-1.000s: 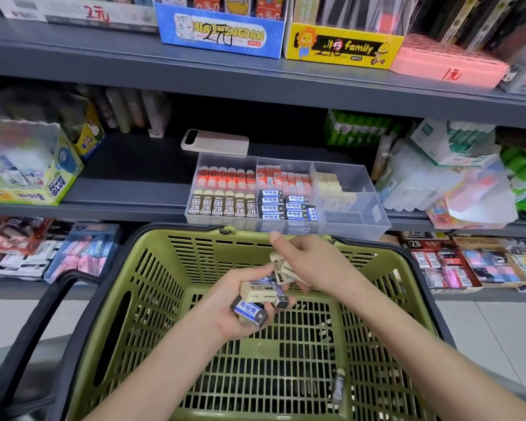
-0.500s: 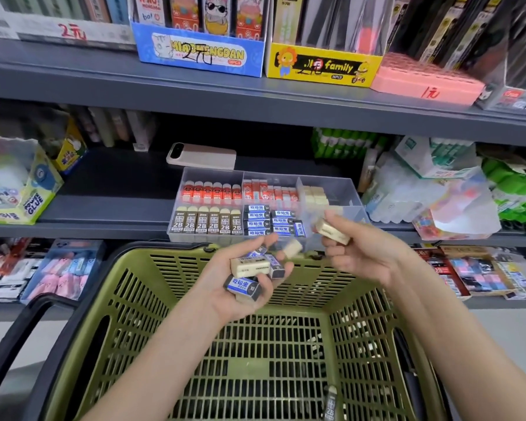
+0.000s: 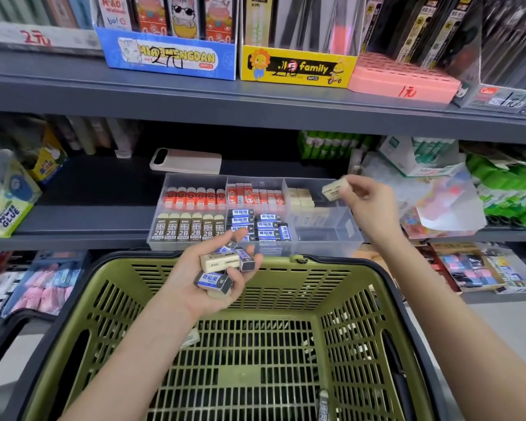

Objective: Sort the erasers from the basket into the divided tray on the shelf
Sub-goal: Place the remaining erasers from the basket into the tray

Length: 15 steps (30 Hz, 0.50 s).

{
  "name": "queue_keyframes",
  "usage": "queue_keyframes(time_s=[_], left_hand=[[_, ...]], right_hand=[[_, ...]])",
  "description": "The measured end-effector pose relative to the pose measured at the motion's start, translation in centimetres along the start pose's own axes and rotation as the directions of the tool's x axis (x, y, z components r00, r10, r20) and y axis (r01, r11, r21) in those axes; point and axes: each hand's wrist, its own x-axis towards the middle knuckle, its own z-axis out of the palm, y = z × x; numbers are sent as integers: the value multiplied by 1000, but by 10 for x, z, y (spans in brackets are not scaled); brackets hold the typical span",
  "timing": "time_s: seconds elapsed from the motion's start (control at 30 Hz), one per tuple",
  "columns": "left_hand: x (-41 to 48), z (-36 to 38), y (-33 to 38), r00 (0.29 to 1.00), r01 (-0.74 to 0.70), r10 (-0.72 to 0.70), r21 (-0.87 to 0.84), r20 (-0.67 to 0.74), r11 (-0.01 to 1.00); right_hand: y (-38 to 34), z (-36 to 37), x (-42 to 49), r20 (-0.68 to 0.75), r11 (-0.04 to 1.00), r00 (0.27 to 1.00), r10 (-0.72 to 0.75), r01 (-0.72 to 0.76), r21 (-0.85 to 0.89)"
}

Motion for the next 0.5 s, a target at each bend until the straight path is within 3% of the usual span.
queue_keyframes(time_s=[0.07, 0.13, 0.2, 0.37, 0.5], left_hand=[[0, 0, -1, 1000, 1, -1, -2, -7, 1000], [0, -1, -1, 1000, 5, -5, -6, -10, 1000], [1, -1, -2, 1000, 9, -9, -9, -14, 1000], [4, 0, -2, 1000, 11, -11, 5, -20, 1000], [5, 3, -3, 1000, 15, -15, 7, -19, 1000]], right_hand=[[7, 10, 14, 40, 923, 996, -86, 95, -372], [12, 19, 24, 132, 798, 987, -95, 155, -583], [14, 24, 28, 215, 747, 972, -96, 213, -629], [19, 20, 37, 415, 735, 909, -35, 305, -606], [18, 19, 43, 487, 742, 873, -29, 346, -575]])
